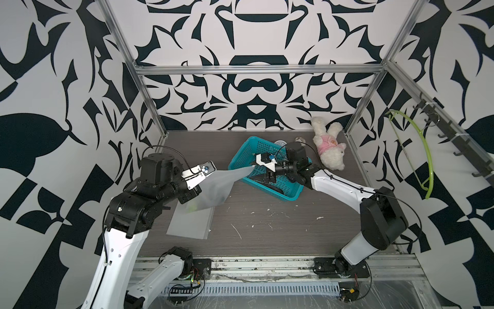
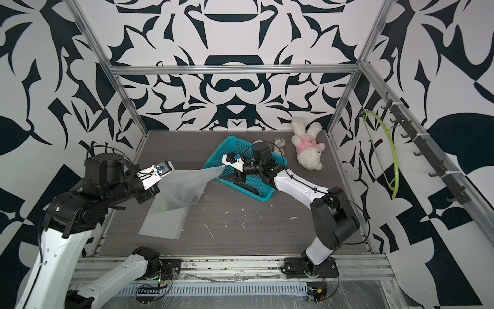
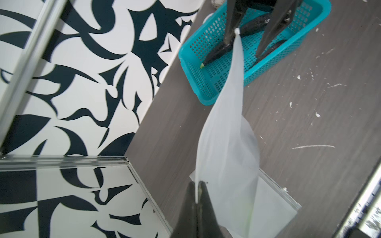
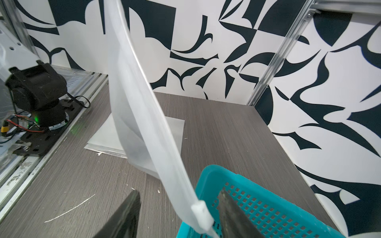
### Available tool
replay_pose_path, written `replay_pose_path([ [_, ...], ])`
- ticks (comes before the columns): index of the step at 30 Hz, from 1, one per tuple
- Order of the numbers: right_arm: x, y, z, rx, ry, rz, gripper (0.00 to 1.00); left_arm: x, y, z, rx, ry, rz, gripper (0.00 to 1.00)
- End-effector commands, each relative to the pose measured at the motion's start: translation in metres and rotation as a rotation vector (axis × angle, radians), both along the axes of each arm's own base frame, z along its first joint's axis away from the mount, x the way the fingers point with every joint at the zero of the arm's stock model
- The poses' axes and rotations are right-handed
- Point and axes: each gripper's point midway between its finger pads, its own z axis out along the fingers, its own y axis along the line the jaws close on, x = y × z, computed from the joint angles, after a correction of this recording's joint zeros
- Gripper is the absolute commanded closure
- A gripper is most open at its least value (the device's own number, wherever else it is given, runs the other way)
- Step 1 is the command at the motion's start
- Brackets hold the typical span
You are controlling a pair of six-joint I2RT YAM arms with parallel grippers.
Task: Place the eggplant in a zip-top bag and seal the zipper
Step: Place the zipper food storage bag at the center of the board.
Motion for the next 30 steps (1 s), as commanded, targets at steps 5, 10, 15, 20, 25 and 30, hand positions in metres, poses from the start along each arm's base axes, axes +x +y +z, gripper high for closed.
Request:
replay_pose_path([
  [5,-0.006,-0.013,0.025,0.077,-0.026,-0.091,0.40,0.052,0.017,0.027,-0.154,-0.005,0.167,1.00],
  [10,-0.012,-0.023,0.018,0.073,0.009,-0.132,0.41,0.093,0.040,0.034,-0.260,-0.040,0.253,1.00],
  [15,-0.015,-0.028,0.010,0.070,0.040,-0.163,0.41,0.126,0.054,0.031,-0.284,-0.054,0.291,1.00],
  [20,-0.016,-0.032,0.002,0.058,0.055,-0.193,0.41,0.148,0.059,0.002,-0.316,0.030,0.278,1.00],
  [25,-0.016,-0.037,-0.004,0.045,0.062,-0.217,0.41,0.187,0.086,-0.039,-0.296,0.063,0.382,1.00],
  [30,-0.015,-0.038,-0.012,0.030,0.078,-0.231,0.42,0.224,0.112,-0.053,-0.266,0.019,0.496,1.00],
])
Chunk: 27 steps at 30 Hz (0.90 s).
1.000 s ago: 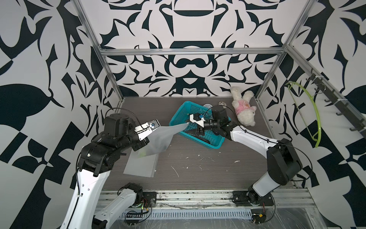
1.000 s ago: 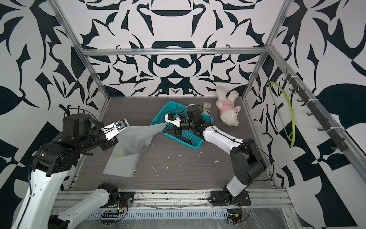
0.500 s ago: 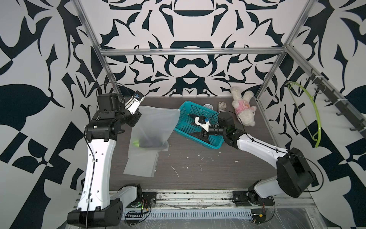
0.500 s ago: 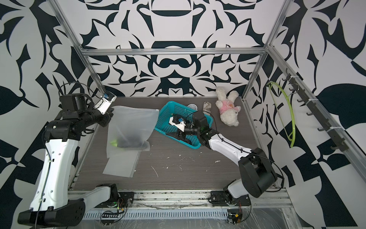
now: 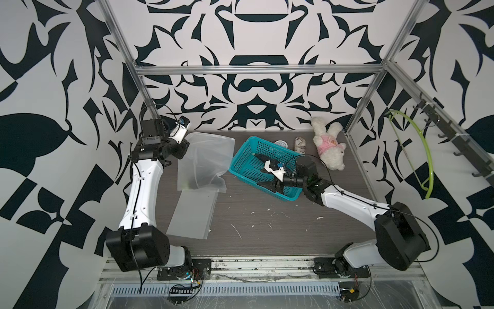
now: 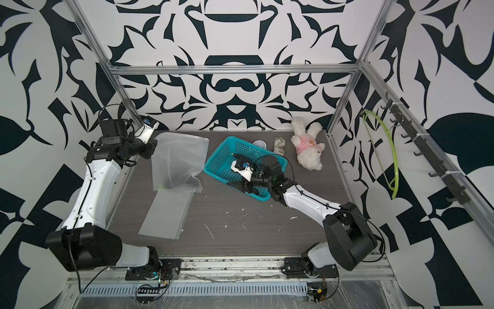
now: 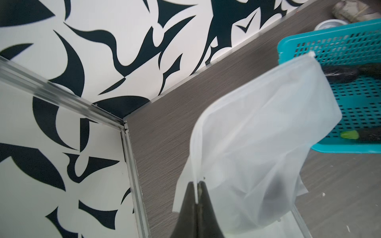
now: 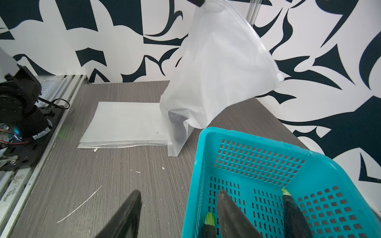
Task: Place the eggplant in a zip-top bag and seal the zipper
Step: Place the zipper food storage bag at the center of the board.
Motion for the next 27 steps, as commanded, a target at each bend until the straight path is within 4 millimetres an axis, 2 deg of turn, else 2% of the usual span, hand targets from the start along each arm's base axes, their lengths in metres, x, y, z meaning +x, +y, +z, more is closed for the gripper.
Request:
replay_pose_path([
  [1,0.002,-0.003,0.017,0.030,-0.043,-0.025,0.42,0.028,0.019,0.004,0.022,-0.061,0.089,1.00],
  [10,0.008,-0.007,0.005,-0.002,-0.017,-0.068,0.42,0.084,0.034,-0.051,0.030,0.049,0.131,1.00],
  [13,0.019,-0.013,-0.002,-0.022,-0.015,-0.149,0.42,0.099,0.033,-0.067,0.013,0.075,0.124,1.00],
  [19,0.031,-0.021,-0.006,-0.036,-0.030,-0.234,0.42,0.114,0.037,-0.100,-0.005,0.132,0.158,1.00],
  [22,0.035,-0.023,-0.005,-0.032,-0.024,-0.258,0.42,0.114,0.046,-0.109,0.015,0.154,0.204,0.90],
  [23,0.035,-0.023,-0.005,-0.030,-0.020,-0.261,0.42,0.114,0.049,-0.110,0.023,0.159,0.219,0.83],
  [25,0.036,-0.023,-0.003,-0.019,-0.013,-0.268,0.42,0.112,0.057,-0.114,0.037,0.177,0.261,0.55],
  [27,0.036,-0.024,-0.001,-0.011,-0.010,-0.278,0.42,0.109,0.061,-0.110,0.036,0.183,0.290,0.44],
])
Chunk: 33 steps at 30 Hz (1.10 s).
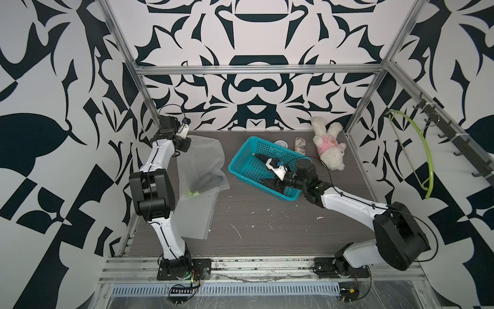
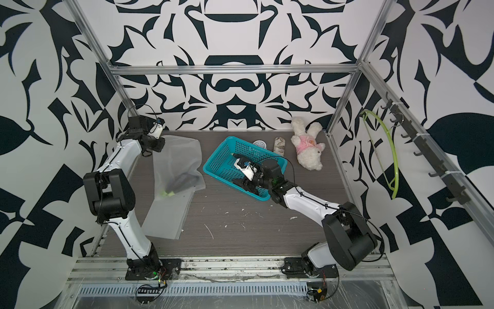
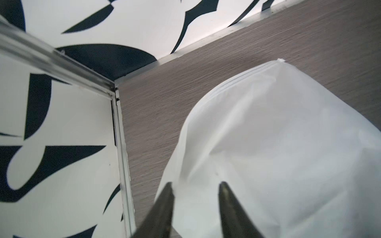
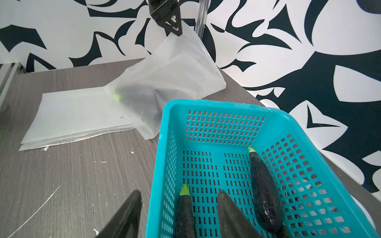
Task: Place the eggplant in a zip-top bag and seal the zipper
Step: Place the zipper food storage bag at the center of the board, then open the zipper of the food storage bag at the center of the board.
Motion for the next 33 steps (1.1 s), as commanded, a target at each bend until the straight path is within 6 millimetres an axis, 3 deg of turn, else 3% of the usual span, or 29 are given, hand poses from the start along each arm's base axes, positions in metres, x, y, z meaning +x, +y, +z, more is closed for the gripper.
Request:
replay_pose_path([
  [1,0.005,-0.003,0.023,0.057,-0.051,-0.040,0.42,-0.001,0.011,0.016,0.009,-0.011,0.079,0.40],
  [4,0.007,-0.006,0.026,0.064,-0.055,-0.073,0.42,-0.010,0.017,0.031,0.012,-0.022,0.129,0.28],
  [8,0.014,-0.011,0.030,0.078,-0.004,-0.136,0.42,-0.031,0.016,0.050,-0.017,0.011,0.185,0.24],
  [10,0.016,-0.012,0.034,0.091,0.023,-0.161,0.42,-0.051,0.006,0.059,-0.056,0.033,0.219,0.24],
  [12,0.020,-0.015,0.037,0.103,0.037,-0.191,0.42,-0.073,-0.017,0.059,-0.088,0.058,0.218,0.24],
  [16,0.023,-0.018,0.041,0.109,0.062,-0.229,0.41,-0.119,-0.074,0.036,-0.119,0.139,0.199,0.26],
  [22,0.017,-0.019,0.039,0.097,0.119,-0.243,0.41,-0.189,-0.129,-0.005,-0.221,0.290,0.268,0.31],
  [28,0.006,-0.016,0.038,0.104,0.120,-0.233,0.40,-0.243,-0.158,-0.036,-0.159,0.451,0.342,0.32],
  [33,-0.005,-0.019,0.032,0.108,0.121,-0.223,0.39,-0.274,-0.170,-0.062,-0.230,0.489,0.356,0.33],
])
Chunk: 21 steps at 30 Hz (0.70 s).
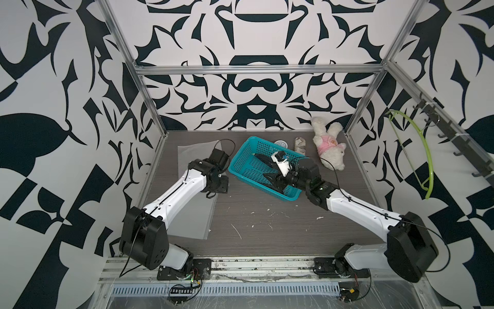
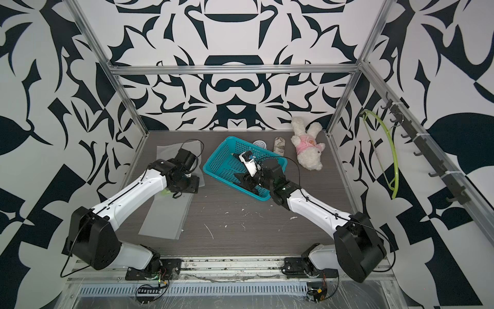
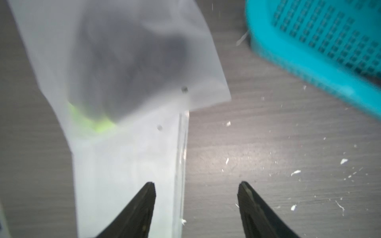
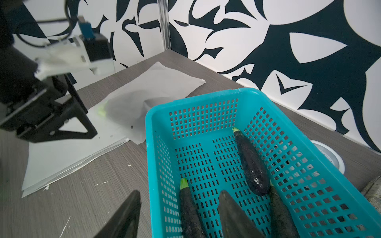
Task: Place the eggplant in a zip-top bag and seal the zipper
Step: Open the zipper of the food storage bag at the center of the board.
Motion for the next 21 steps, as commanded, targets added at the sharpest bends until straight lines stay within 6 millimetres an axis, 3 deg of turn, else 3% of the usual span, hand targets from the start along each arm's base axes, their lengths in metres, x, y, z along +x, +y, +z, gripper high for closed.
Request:
replay_pose_path([
  [1,-0.006,-0.003,0.011,0.030,-0.028,-0.008,0.39,-0.026,0.004,-0.012,-0.058,0.038,0.101,0.33],
  [6,-0.009,-0.003,0.009,0.036,-0.019,-0.004,0.38,-0.046,0.001,-0.032,-0.122,0.070,0.090,0.36],
  [15,-0.011,-0.001,0.006,0.054,0.000,0.006,0.39,-0.039,0.003,-0.066,-0.090,0.072,0.088,0.40],
  [21,-0.012,-0.002,0.003,0.049,0.011,0.008,0.39,-0.031,0.017,-0.074,-0.047,0.081,0.118,0.45],
])
